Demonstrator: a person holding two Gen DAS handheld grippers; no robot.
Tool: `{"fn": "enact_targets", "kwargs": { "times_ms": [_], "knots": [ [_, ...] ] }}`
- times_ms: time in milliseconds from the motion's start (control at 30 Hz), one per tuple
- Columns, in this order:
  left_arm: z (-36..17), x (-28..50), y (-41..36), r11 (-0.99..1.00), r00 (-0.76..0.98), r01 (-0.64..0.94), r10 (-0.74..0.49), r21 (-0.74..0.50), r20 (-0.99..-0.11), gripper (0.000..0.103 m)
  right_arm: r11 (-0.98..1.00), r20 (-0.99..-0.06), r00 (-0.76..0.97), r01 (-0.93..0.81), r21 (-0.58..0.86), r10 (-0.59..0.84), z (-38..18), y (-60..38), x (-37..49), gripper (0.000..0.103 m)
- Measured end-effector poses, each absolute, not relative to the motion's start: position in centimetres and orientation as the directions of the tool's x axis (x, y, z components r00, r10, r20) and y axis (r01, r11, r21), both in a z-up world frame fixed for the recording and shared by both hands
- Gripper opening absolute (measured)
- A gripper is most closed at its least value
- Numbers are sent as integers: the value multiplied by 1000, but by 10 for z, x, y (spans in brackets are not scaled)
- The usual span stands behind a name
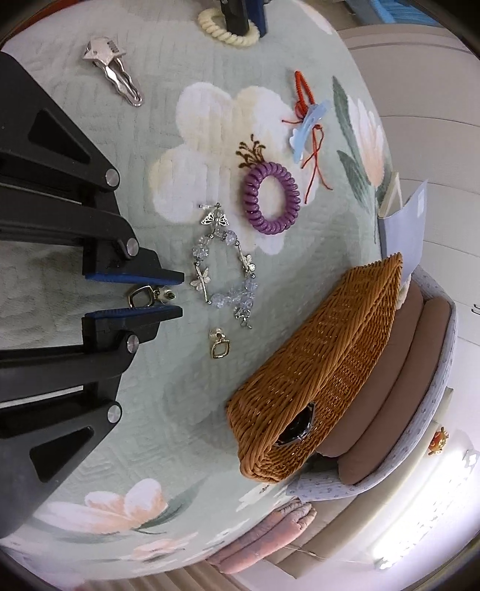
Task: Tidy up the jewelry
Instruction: 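Grasp the gold clasp with the right tool while the left tool grasps the cream spiral hair tie, then carry the gold clasp and cream hair tie into the basket and open both tools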
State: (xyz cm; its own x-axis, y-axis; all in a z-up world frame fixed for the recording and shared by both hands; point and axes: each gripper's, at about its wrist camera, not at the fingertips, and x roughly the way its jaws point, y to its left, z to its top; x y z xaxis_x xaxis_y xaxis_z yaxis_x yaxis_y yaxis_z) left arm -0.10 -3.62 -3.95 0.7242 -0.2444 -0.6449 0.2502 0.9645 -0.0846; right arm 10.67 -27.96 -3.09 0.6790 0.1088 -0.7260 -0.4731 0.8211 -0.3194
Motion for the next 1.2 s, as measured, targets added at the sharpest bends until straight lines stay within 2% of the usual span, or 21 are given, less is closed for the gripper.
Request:
{"fn": "enact_targets", "kwargs": {
  "times_ms": [200,367,800,1000,1200],
  "knots": [
    [-37,6,-22,943,704,251,-333,-219,-628,11,839,-704,696,-462,-287,143,-23,-287,101,13],
    [-36,8,-20,931,704,253,-363,-263,-611,11,856,-683,709,-454,-249,177,-16,-294,98,13],
    [16,25,-53,905,753,355,-426,-235,-502,11,905,-591,734,-425,-14,335,21,-332,93,13],
    [54,66,-74,894,777,402,-448,-200,-442,11,928,-520,786,-371,35,334,57,-342,102,13],
    [92,146,-91,880,783,420,-474,-221,-402,11,965,-463,851,-256,50,250,89,-340,157,13]
  ]
}}
